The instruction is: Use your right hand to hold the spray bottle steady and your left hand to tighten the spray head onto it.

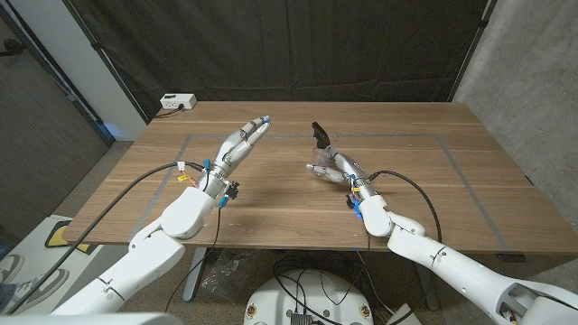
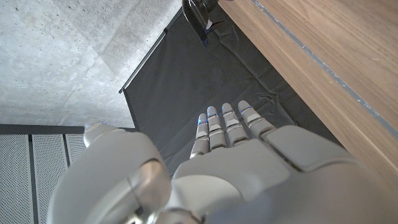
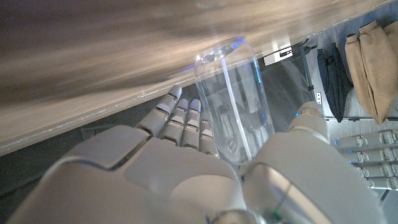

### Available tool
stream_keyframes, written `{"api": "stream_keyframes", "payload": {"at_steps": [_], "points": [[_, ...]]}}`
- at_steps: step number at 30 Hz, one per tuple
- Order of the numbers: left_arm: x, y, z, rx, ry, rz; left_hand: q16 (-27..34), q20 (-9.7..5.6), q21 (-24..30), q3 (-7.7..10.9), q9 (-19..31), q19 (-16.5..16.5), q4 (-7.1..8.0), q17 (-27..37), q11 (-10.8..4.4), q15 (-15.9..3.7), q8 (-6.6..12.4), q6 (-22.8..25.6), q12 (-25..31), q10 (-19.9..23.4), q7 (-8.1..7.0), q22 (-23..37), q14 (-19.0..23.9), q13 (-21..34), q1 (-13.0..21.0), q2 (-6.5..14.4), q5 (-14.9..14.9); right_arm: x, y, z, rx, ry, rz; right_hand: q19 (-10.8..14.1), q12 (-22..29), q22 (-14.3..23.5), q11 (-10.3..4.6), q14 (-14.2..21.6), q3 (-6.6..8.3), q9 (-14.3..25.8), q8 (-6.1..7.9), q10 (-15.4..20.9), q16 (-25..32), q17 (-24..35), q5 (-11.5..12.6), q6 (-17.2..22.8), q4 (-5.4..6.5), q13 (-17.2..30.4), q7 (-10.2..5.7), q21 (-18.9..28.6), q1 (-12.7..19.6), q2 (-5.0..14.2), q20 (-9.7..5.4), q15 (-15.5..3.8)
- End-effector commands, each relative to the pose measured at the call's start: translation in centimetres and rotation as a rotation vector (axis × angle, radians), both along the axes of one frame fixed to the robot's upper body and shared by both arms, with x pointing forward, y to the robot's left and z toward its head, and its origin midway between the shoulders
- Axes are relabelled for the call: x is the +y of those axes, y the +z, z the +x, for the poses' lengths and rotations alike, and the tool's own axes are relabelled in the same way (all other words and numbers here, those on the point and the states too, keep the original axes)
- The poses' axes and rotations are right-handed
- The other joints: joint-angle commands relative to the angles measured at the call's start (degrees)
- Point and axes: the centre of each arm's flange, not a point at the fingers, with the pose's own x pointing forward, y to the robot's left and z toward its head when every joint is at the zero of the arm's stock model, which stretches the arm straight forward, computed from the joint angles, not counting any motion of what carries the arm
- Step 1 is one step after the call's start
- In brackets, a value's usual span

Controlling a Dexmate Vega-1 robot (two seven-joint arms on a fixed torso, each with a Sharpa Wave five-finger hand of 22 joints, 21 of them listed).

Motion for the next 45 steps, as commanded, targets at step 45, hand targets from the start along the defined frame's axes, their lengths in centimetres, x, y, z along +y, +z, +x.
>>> {"api": "stream_keyframes", "payload": {"at_steps": [45], "points": [[-3.1,6.7,-3.2,-0.032,0.144,0.2,-0.2,-0.29,0.3,1.26,0.2,3.4,-0.84,0.1,-0.74,-1.04,0.02,3.9,-0.5,3.9,-0.91,0.2,3.6,0.2,4.0,3.2,-0.1,0.1,0.2,-1.3,0.072,0.24,0.404,33.4,2.0,2.3,-10.08,47.2,6.92,-0.2,4.4,42.1,1.0,0.5,-1.0,37.6,-0.2,-0.3,-7.61,13.1,27.3,9.72,-9.6,-11.16]]}}
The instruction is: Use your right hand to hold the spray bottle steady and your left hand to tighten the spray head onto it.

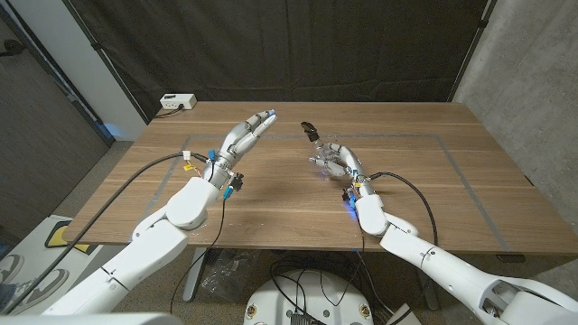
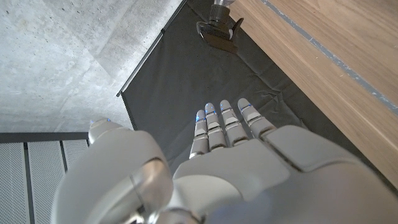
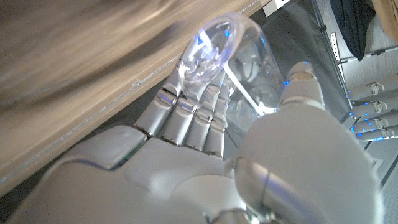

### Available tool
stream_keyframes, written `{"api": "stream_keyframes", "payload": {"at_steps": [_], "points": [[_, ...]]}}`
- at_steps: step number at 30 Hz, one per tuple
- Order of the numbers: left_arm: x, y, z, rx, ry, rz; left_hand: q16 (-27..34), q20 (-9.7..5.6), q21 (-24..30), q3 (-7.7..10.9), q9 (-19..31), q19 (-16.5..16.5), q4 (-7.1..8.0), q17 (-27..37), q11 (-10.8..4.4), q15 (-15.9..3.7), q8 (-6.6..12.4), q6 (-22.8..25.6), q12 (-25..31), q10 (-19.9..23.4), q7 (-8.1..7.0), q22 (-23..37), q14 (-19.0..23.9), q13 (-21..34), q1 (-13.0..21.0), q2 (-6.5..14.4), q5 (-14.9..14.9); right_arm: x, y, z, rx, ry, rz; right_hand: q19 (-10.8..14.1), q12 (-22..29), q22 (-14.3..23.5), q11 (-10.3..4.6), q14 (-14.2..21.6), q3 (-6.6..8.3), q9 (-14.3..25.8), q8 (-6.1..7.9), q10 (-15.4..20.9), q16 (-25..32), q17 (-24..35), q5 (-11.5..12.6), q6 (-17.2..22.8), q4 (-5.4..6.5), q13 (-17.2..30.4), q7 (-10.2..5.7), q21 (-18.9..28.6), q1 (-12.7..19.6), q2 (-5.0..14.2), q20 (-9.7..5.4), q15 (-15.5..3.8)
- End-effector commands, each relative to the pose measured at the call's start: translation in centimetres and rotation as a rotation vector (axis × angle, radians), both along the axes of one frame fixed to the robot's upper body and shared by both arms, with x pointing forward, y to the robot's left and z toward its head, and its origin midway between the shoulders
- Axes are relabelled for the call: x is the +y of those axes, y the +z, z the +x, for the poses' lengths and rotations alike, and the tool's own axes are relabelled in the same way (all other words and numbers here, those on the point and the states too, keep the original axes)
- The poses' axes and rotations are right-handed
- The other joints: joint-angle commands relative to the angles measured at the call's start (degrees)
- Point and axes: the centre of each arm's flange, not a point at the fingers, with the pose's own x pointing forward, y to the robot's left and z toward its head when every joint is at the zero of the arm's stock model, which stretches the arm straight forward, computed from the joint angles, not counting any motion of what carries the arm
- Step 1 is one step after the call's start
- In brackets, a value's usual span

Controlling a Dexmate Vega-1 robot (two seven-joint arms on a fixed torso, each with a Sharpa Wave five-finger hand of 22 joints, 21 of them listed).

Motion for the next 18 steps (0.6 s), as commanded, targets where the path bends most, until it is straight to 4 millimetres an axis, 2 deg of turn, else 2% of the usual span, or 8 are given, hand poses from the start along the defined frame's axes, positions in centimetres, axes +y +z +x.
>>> {"api": "stream_keyframes", "payload": {"at_steps": [1,3,6,9,13,18], "points": [[-2.5,5.8,-4.4,-0.084,0.105,0.19,-0.2,-0.44,0.6,1.29,0.3,2.8,-0.87,0.1,-0.12,-0.14,-0.02,0.8,-0.3,0.9,-0.22,0.2,0.9,0.2,2.9,1.5,-0.1,-0.2,0.4,-1.5,0.084,0.195,0.187,1.7,-0.5,0.5,-4.26,2.8,1.74,-0.1,-0.58,6.0,0.0,0.4,-1.3,7.1,0.49,0.0,-4.77,1.6,8.8,7.1,-5.0,-4.32],[-3.1,6.5,-5.0,-0.114,0.144,0.206,-0.1,-1.48,1.5,2.08,0.3,6.0,-2.2,0.0,-0.91,-0.57,0.15,2.7,-0.4,2.4,-0.7,0.4,2.9,0.2,5.8,2.1,-0.4,-0.3,0.5,-2.0,0.071,0.206,0.188,2.1,-0.6,0.6,-4.21,3.9,1.95,-0.1,-0.74,6.9,0.1,0.5,-1.8,8.0,0.43,0.0,-5.19,2.1,9.6,7.35,-5.05,-4.39],[-3.8,7.1,-5.7,-0.148,0.179,0.218,0.1,-2.1,2.5,2.44,0.3,9.2,-3.27,0.1,-2.53,-1.21,0.01,4.1,-0.2,5.2,-1.01,0.6,5.4,0.2,8.1,2.3,-0.9,-0.5,0.7,-2.7,0.041,0.217,0.173,2.6,-0.8,0.8,-4.29,4.9,2.02,-0.1,-1.05,7.7,0.1,0.5,-2.5,8.8,0.48,0.0,-5.32,2.7,10.2,7.45,-5.07,-4.4],[-4.1,7.4,-6.0,-0.153,0.197,0.223,0.4,-2.44,3.3,2.63,0.3,11.6,-3.9,0.1,-2.84,-1.69,0.25,6.0,-0.2,6.7,-1.27,0.7,7.8,0.2,9.4,2.4,-1.1,-0.8,1.0,-3.3,0.02,0.228,0.152,2.7,-0.9,0.9,-4.57,5.6,2.1,-0.1,-1.15,8.3,0.2,0.6,-2.8,9.5,0.48,0.0,-5.51,3.0,10.6,7.58,-5.11,-4.43],[-4.3,8.1,-6.3,-0.124,0.254,0.273,0.4,-2.0,3.9,2.92,0.3,13.3,-4.48,0.1,-3.43,-1.8,0.25,6.7,-0.3,7.5,-1.14,0.8,8.8,0.2,10.7,2.5,-1.2,-1.5,1.6,-4.2,0.003,0.264,0.161,2.9,-0.9,1.0,-4.7,6.2,2.17,-0.1,-1.3,9.1,0.3,0.6,-3.2,10.0,0.55,0.1,-5.54,3.4,11.0,7.78,-5.15,-4.42],[-4.8,9.1,-6.5,-0.111,0.294,0.319,0.3,-1.96,3.9,3.04,0.3,13.3,-4.78,0.1,-3.56,-1.93,0.16,6.8,-0.4,7.7,-1.2,0.8,8.9,0.2,11.2,2.5,-1.2,-1.9,2.2,-5.1,-0.019,0.303,0.181,2.9,-1.1,1.1,-4.53,6.4,2.2,0.0,-1.52,9.2,0.2,0.6,-3.6,10.3,0.58,0.1,-5.66,3.6,11.3,7.85,-5.15,-4.37]]}}
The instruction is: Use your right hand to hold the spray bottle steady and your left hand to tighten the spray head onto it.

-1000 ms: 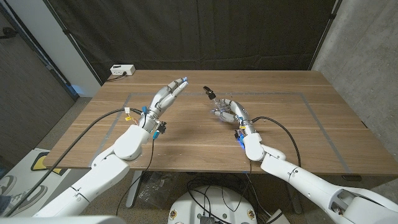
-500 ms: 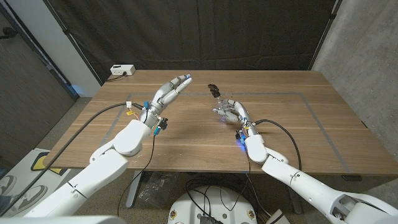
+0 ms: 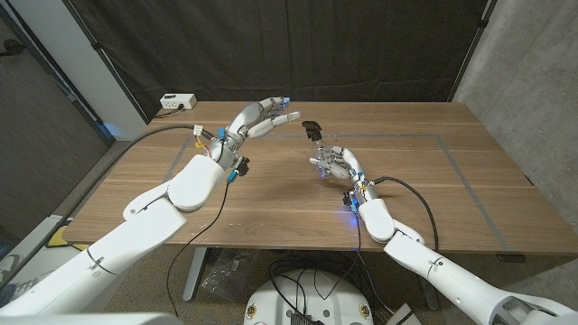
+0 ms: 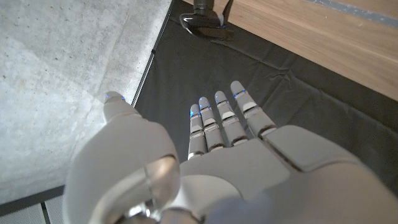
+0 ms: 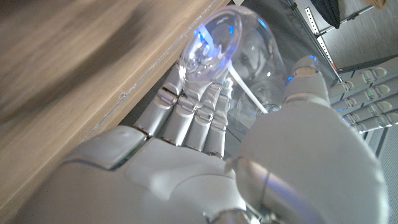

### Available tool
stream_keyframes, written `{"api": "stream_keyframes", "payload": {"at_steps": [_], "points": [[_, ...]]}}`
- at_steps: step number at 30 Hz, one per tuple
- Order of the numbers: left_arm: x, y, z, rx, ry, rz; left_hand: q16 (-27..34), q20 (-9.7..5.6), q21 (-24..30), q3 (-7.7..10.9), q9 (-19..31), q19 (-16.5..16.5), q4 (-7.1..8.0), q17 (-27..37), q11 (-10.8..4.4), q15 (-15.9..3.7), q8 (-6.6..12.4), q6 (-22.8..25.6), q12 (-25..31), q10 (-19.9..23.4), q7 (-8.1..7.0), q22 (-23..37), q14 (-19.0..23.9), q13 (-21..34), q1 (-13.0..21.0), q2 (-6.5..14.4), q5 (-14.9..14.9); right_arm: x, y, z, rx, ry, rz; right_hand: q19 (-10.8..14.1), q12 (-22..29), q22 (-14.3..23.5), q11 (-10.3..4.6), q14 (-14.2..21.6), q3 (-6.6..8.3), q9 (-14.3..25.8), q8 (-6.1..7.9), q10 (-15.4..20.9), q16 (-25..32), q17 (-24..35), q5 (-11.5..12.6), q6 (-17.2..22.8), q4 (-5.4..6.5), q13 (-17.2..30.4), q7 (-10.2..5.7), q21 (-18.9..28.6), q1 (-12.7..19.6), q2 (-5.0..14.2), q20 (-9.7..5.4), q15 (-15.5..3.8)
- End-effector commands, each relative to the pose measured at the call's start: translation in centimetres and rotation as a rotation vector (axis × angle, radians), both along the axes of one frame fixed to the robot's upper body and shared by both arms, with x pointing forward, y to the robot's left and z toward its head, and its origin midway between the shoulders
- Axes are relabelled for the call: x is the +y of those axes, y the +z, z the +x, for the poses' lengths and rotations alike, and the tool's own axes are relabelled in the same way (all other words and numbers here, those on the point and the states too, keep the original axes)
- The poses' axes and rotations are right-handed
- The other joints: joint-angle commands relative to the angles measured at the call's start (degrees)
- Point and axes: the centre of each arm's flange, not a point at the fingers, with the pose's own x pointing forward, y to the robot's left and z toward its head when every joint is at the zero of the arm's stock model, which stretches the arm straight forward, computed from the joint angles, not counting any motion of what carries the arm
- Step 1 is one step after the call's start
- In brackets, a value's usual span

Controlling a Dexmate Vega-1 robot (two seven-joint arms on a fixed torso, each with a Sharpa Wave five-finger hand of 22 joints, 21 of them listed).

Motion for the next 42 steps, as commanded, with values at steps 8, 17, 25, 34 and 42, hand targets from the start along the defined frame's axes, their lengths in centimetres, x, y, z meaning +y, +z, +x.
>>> {"api": "stream_keyframes", "payload": {"at_steps": [8,17,25,34,42], "points": [[-5.4,8.3,-6.5,-0.088,0.117,0.24,-0.1,-0.14,0.2,0.28,0.3,0.5,-1.35,0.1,-0.08,-0.64,-0.31,0.0,-0.9,0.3,-0.07,0.2,0.5,0.2,2.5,0.0,-0.4,-1.1,2.0,-4.1,-0.093,0.163,0.036,0.3,-0.5,0.1,-4.55,2.4,1.53,0.3,-0.52,5.4,0.3,0.1,-0.6,6.9,1.43,0.1,-6.01,0.6,9.8,9.69,-4.58,-3.93],[-8.7,12.3,-8.8,-0.115,0.238,0.494,-0.8,-0.14,-0.6,-0.23,0.3,-0.8,-1.89,0.1,0.11,-0.76,-1.13,-1.2,-1.6,-0.5,-0.42,0.1,-0.5,0.3,3.2,-1.3,-0.7,-1.4,1.5,-4.3,-0.074,0.174,0.004,1.4,-0.7,0.3,-4.9,3.9,1.89,0.6,-0.62,7.7,0.4,0.1,-1.8,9.3,1.41,0.1,-6.19,1.8,11.1,10.44,-4.6,-4.04],[-10.8,14.3,-8.4,-0.051,0.244,0.638,-0.7,-0.95,-0.8,-1.94,0.4,-0.3,-1.6,0.2,-1.12,-1.74,-1.05,0.0,-1.5,0.7,-1.2,0.0,0.3,0.3,2.0,-3.7,-0.8,-1.4,1.5,-4.5,-0.062,0.172,0.009,1.9,-1.0,0.3,-4.81,4.6,2.26,0.7,-0.81,8.0,0.4,0.1,-2.2,9.8,1.25,0.1,-6.15,2.3,12.1,10.93,-4.74,-4.08],[-11.5,15.0,-8.9,-0.104,0.259,0.7,-0.6,-2.3,-0.4,-0.86,0.4,1.9,-3.37,0.1,-3.14,-3.26,-0.81,1.8,-1.5,2.6,-1.99,-0.1,2.1,0.4,6.5,-3.0,0.0,-0.8,0.8,-4.9,-0.034,0.157,0.012,2.0,-1.2,0.3,-4.34,5.0,2.37,0.8,-0.98,8.4,0.4,0.1,-2.8,10.2,1.47,0.1,-5.99,2.7,12.3,11.3,-4.66,-4.04],[-11.0,15.6,-10.0,-0.05,0.219,0.759,-1.0,-3.16,-0.9,-0.98,0.4,1.4,-3.61,0.0,-3.62,-3.93,-1.27,1.4,-2.0,2.3,-2.74,-0.2,1.7,0.4,7.5,-3.4,0.3,-0.3,0.6,-5.1,-0.01,0.152,0.006,2.1,-1.3,0.3,-4.56,5.2,2.39,0.9,-1.11,8.4,0.4,0.1,-3.0,10.3,1.57,0.1,-5.97,2.9,12.3,11.42,-4.61,-4.03]]}}
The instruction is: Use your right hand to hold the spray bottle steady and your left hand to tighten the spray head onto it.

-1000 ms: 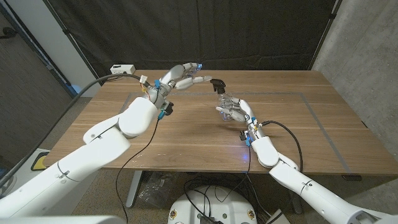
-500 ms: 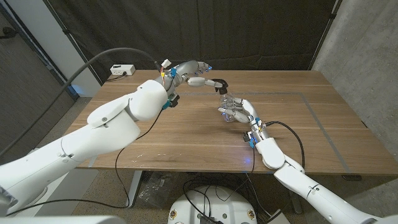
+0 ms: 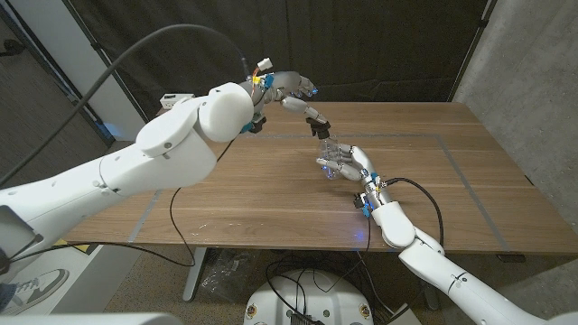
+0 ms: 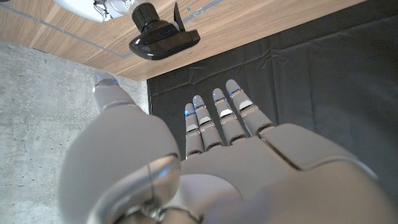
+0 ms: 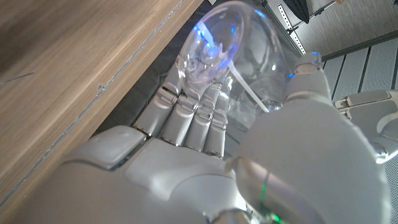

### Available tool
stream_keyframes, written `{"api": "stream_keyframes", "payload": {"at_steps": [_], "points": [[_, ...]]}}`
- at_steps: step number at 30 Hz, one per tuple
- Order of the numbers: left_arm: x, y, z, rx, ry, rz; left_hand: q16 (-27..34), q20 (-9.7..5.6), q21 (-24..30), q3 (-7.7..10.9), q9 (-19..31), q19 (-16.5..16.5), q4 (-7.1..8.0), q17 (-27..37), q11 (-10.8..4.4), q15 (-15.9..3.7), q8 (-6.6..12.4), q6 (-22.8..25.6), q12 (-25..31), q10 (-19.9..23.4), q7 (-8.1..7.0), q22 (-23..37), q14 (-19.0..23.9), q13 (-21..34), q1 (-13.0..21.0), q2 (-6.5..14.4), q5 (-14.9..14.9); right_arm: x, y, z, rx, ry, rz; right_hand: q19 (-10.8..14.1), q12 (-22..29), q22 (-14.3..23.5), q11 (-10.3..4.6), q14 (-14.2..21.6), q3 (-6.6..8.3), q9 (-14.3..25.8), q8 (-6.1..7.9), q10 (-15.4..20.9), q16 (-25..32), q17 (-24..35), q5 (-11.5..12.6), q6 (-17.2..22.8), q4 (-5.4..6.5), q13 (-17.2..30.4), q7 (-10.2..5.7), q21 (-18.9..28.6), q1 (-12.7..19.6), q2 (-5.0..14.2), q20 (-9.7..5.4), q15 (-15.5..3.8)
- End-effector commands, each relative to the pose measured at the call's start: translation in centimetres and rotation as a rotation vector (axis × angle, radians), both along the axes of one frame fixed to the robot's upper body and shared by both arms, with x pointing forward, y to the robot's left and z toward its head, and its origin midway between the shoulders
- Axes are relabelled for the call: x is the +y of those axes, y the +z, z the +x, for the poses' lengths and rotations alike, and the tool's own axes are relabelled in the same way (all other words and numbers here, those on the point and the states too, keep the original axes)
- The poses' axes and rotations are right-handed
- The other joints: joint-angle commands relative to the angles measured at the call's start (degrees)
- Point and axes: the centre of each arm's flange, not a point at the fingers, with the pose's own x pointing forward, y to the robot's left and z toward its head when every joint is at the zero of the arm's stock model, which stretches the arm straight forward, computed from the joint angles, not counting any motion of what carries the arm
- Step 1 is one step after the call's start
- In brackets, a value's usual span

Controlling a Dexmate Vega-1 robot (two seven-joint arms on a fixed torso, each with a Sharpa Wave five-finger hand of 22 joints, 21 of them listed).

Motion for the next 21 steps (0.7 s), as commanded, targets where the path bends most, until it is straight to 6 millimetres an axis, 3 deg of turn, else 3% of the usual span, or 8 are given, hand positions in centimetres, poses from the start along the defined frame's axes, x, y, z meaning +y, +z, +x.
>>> {"api": "stream_keyframes", "payload": {"at_steps": [1,3,10,13,21], "points": [[0.1,2.0,-1.8,0.05,0.002,0.096,-0.3,-0.59,-0.4,-0.34,0.2,-0.7,-0.17,0.2,-0.65,-3.71,-0.43,-0.6,-0.7,-0.7,-0.74,0.0,-0.3,0.1,0.9,-0.5,0.5,0.6,-0.4,-0.2,0.039,-0.014,-0.013,0.7,0.0,0.3,-5.57,3.4,2.02,0.2,-0.11,5.9,0.2,0.2,-0.1,7.7,1.95,0.1,-7.14,0.4,11.9,11.88,-4.03,-4.04],[0.4,2.1,-1.9,0.082,0.003,0.114,-0.6,-0.5,-0.7,-0.43,0.2,-1.0,-0.12,0.2,-0.68,-3.37,-0.85,-1.5,-1.0,-1.2,-0.81,0.0,-1.0,0.1,1.1,-0.5,0.5,0.6,-0.4,-0.2,0.05,-0.02,-0.002,0.7,-0.1,0.3,-4.88,3.5,2.03,0.2,-0.25,6.0,0.1,0.1,-0.2,7.6,2.0,0.1,-7.14,0.5,11.9,11.95,-4.04,-4.03],[1.3,1.7,-2.6,0.096,0.049,0.18,-1.0,-0.58,-1.5,-0.91,0.3,-1.9,0.04,0.2,-0.8,-3.81,-1.81,-4.2,-1.9,-3.6,-1.25,-0.1,-2.8,0.2,1.4,-1.0,0.7,1.2,-1.0,-0.6,0.084,-0.032,0.035,0.6,-0.3,0.3,-5.24,3.7,2.07,0.3,-0.43,6.0,0.1,0.1,-0.5,7.8,2.09,0.1,-7.15,0.7,12.0,12.07,-4.02,-4.01],[1.9,1.7,-2.4,0.164,0.053,0.212,-1.0,-0.5,-1.8,-0.4,0.3,-1.7,-0.5,0.2,-2.0,-4.31,-1.98,-5.5,-2.1,-4.7,-2.61,-0.2,-3.5,0.2,3.4,-0.4,1.1,1.3,-1.4,-1.0,0.097,-0.017,0.042,0.6,-0.3,0.3,-5.27,3.7,2.09,0.3,-0.48,6.2,0.1,0.2,-0.5,7.9,2.12,0.1,-7.1,0.8,12.0,12.13,-4.02,-4.03],[2.1,2.0,-1.9,0.207,-0.004,0.247,-1.3,-0.7,-2.7,0.99,0.4,-2.7,-1.34,0.2,-2.43,-4.36,-2.07,-7.7,-2.2,-7.0,-2.85,-0.2,-5.8,0.2,7.9,1.2,1.8,-0.2,-2.3,-1.3,0.152,0.084,0.133,0.5,-0.5,0.3,-5.26,3.7,2.14,0.4,-0.62,6.2,0.0,0.1,-0.6,8.0,2.07,0.1,-7.09,1.0,12.2,12.14,-4.05,-4.06]]}}
